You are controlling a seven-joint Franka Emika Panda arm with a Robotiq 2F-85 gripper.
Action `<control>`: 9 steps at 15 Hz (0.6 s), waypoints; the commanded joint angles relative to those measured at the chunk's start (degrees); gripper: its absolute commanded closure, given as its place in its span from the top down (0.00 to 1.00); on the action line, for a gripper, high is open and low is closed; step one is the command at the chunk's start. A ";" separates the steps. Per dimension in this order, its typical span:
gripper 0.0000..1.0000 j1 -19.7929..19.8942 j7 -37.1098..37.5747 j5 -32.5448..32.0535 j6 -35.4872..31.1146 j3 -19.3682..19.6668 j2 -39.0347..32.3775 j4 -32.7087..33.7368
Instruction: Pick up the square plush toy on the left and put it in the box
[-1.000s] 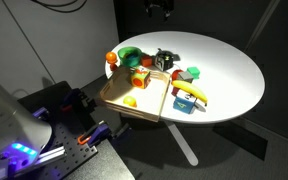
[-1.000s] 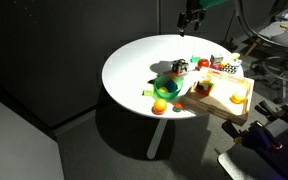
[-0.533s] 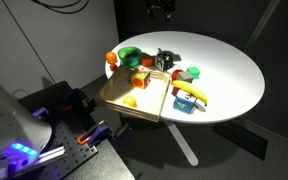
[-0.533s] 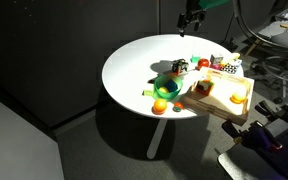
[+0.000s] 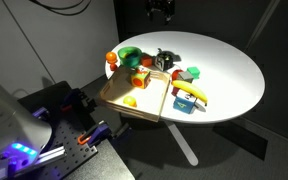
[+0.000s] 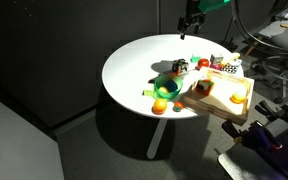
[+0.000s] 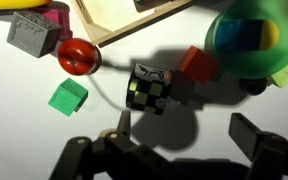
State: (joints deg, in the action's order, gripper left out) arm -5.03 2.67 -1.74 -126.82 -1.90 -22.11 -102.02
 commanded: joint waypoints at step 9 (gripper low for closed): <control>1.00 -0.08 0.90 -0.63 1.70 1.00 -11.98 9.59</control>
State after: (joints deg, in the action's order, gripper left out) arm -5.00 2.67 -1.74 -126.79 -1.16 -30.65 -96.98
